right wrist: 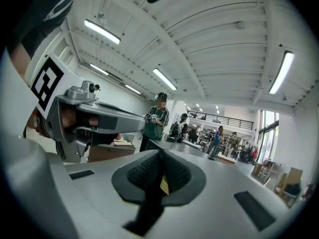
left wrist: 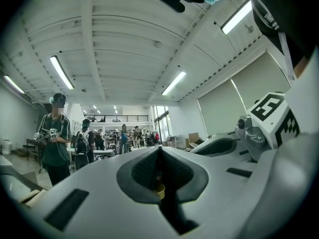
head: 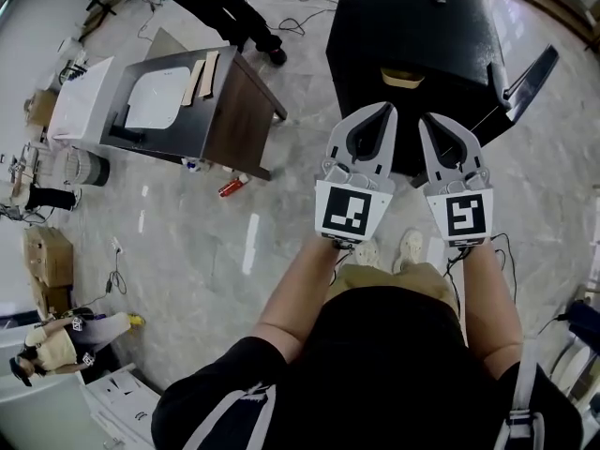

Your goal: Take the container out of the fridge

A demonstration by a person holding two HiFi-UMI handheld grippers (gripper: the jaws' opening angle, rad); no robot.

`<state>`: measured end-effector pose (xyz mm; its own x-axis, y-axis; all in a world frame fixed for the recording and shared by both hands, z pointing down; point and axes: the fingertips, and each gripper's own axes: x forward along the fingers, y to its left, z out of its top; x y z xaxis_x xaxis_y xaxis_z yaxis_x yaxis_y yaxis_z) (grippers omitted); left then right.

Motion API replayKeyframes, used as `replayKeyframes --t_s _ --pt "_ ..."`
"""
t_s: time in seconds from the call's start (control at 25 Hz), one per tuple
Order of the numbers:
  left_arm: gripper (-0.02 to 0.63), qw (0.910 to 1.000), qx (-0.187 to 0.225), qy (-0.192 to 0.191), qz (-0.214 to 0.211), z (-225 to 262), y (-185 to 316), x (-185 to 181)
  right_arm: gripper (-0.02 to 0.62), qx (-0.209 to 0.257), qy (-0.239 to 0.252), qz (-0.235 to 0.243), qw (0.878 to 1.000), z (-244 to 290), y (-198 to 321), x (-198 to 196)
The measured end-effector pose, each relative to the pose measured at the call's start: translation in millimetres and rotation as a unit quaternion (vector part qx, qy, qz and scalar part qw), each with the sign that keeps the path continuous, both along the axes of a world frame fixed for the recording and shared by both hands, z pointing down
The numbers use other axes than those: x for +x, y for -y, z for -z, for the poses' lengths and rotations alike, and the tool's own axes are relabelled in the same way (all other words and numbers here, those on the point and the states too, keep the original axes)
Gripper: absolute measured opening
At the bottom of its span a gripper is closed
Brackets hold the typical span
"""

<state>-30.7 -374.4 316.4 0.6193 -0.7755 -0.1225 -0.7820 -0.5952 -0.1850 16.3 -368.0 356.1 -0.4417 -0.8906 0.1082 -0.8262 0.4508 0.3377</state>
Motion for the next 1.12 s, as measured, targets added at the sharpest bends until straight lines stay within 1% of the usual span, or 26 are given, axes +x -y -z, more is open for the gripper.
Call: replayKeyframes --t_s 0.12,0.24,0.36,0.4,0.44,0.48,0.68,0.88,1.0,1.12 --pt "0.023 1.0 -0.004 -0.003 0.006 -5.2 6.7 -1.5 0.038 -0.004 -0.057 0.002 0.998 -16.1 12.5 -3.7" --pt "0.023 0.9998 -0.01 -0.005 0.014 -10.6 14.8 -5.9 0.038 0.001 -0.122 0.001 0.993 -32.2 26.4 -7.1" --pt "0.024 0.9997 -0.015 0.003 0.017 -15.1 18.1 -4.7 0.042 0.015 -0.209 0.002 0.978 -49.8 37.2 -8.1" --pt "0.023 0.9997 -0.017 0.004 0.017 -16.4 18.5 -3.9 0.056 0.018 -0.234 0.003 0.972 -55.1 41.1 -8.5" --pt "0.023 0.9996 -0.019 0.003 0.018 -17.6 19.2 -3.7 0.096 0.019 -0.253 0.003 0.967 -59.8 45.8 -9.3" --pt "0.023 0.9996 -0.02 0.003 0.02 -18.9 20.0 -4.3 0.123 0.019 -0.266 0.003 0.964 -63.9 51.0 -10.1" --pt "0.023 0.9994 -0.023 0.003 0.027 -26.2 28.4 -10.7 0.138 0.011 -0.296 -0.015 0.955 -83.9 83.7 -8.9" --pt "0.024 0.999 -0.024 0.001 0.037 -31.3 40.9 -22.0 0.178 -0.017 -0.337 -0.016 0.941 -116.6 113.9 -9.1" --pt "0.023 0.9989 -0.021 -0.001 0.042 -30.4 39.0 -26.1 0.187 -0.021 -0.357 -0.024 0.934 -128.5 120.2 -5.5" --pt "0.023 0.9986 -0.028 0.001 0.044 -34.6 42.1 -28.0 0.19 -0.025 -0.375 -0.026 0.926 -142.6 129.1 -2.8"
